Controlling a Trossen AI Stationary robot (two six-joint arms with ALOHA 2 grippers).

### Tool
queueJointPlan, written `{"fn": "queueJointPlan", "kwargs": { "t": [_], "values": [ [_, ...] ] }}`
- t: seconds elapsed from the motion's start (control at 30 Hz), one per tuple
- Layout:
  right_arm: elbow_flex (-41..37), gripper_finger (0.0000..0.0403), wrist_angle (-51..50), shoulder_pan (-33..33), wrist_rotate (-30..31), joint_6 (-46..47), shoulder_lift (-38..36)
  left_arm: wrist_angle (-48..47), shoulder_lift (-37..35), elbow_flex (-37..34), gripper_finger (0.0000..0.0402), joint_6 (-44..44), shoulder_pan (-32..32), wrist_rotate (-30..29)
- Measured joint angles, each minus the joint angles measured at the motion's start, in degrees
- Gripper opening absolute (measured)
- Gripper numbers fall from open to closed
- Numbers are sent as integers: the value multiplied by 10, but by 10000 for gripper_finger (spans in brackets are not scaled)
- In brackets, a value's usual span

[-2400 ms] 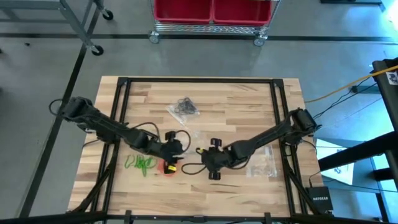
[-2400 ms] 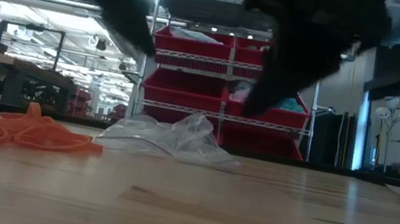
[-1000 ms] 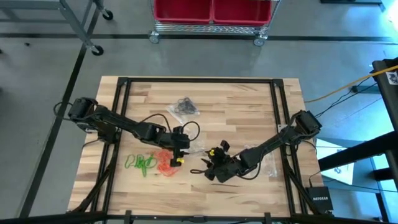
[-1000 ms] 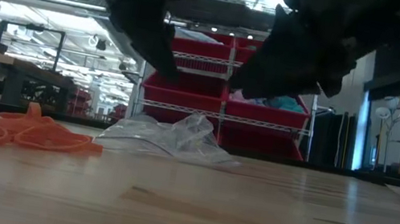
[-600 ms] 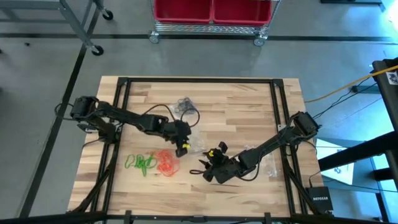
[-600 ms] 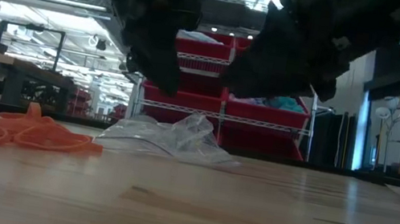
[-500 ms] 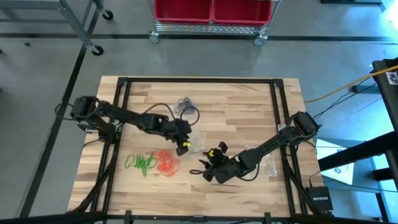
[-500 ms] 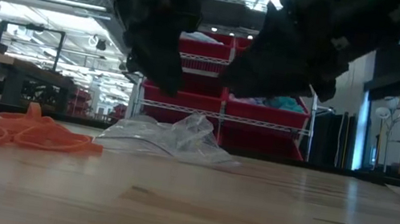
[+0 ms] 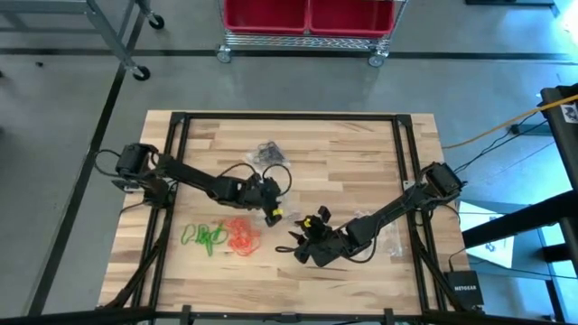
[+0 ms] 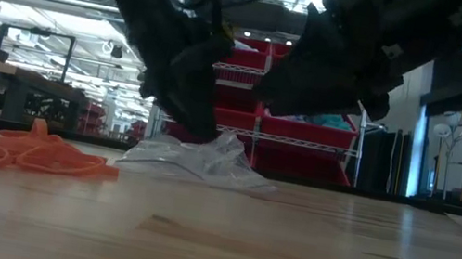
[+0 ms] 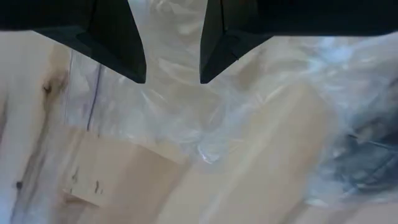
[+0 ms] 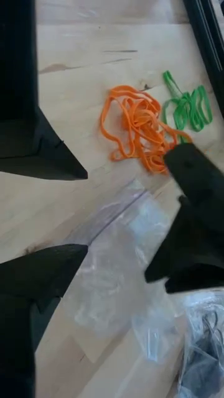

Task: Sort rubber bands
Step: Open the transparent zip bag

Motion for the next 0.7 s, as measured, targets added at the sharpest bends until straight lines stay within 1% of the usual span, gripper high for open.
{"fn": "queueJointPlan", "kwargs": {
  "t": [0.03, 0.17, 0.33, 0.43, 0.57, 0.7],
  "values": [
    [0, 170, 0, 0, 0, 0, 0, 6, 6, 0, 143, -5, 1, 4],
    [0, 170, -2, 0, 0, 0, 0, 29, 24, 0, 143, -22, -2, 52],
    [0, 170, -2, 0, 0, 0, 0, 22, 27, 0, 143, -20, -12, 62],
    [0, 170, -3, 0, 0, 0, 0, 12, 10, 0, 143, -20, -19, 81],
    [0, 170, -4, 0, 0, 1, 2, 24, -27, 1, 143, -18, -36, 81],
    [0, 170, -4, 0, 0, 1, 2, 20, -36, 1, 143, -2, -56, 75]
  ]
}}
